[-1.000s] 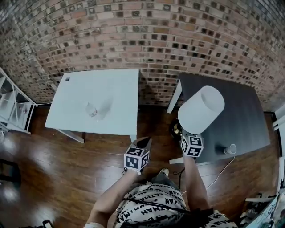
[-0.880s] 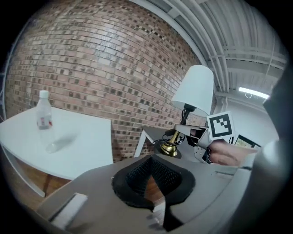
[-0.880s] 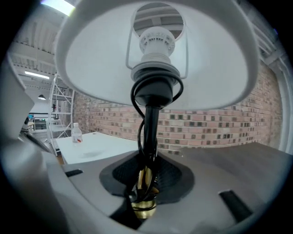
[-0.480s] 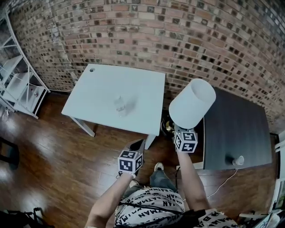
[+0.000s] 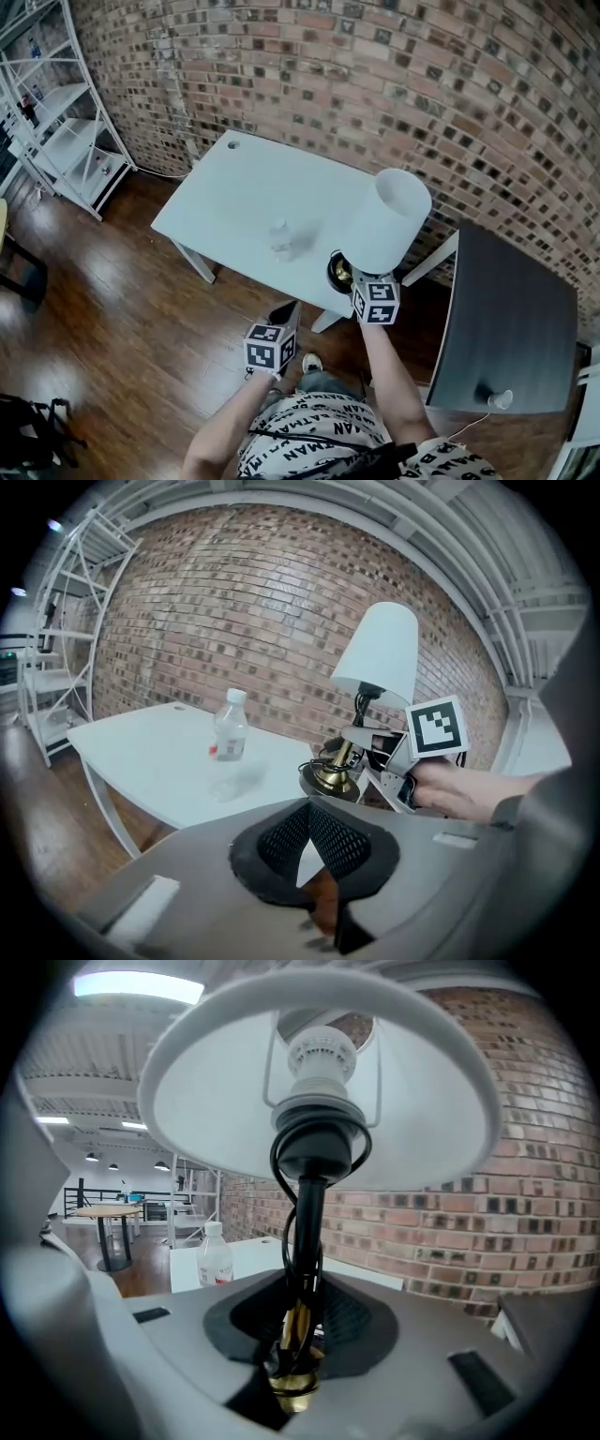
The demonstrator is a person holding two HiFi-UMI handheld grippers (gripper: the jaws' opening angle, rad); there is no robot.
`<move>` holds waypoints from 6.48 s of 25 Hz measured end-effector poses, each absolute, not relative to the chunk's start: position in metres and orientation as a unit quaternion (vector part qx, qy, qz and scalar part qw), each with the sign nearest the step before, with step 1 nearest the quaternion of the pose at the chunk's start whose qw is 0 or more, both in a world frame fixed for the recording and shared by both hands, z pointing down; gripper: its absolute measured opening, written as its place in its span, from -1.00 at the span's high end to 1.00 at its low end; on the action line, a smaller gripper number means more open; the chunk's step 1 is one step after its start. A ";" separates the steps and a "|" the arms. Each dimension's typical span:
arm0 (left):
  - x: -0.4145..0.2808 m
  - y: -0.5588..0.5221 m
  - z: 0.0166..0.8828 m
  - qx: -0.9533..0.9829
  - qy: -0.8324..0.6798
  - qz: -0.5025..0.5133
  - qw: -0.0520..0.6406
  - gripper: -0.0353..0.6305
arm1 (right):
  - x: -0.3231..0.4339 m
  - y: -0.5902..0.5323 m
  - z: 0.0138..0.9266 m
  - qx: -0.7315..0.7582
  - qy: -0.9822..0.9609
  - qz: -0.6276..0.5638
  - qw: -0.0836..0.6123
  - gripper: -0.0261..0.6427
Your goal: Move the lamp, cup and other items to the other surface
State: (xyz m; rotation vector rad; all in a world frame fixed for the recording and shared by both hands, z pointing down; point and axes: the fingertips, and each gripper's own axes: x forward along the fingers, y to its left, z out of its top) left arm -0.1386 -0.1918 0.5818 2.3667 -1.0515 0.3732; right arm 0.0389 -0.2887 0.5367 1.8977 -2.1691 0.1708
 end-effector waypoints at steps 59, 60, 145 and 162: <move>-0.126 -0.225 0.563 0.882 -0.370 0.122 0.264 0.89 | 0.026 -0.237 0.600 0.618 -0.743 0.212 0.145 0.20; -0.126 -0.219 0.560 0.885 -0.364 0.120 0.263 0.89 | 0.025 -0.228 0.597 0.623 -0.739 0.213 0.143 0.20; 0.369 0.160 0.622 0.948 0.041 0.268 0.169 0.89 | 0.522 0.283 0.677 0.882 -0.366 0.279 0.105 -0.08; 0.102 -0.027 0.590 0.939 -0.180 0.201 0.215 0.89 | 0.298 0.011 0.619 0.784 -0.561 0.209 0.163 -0.07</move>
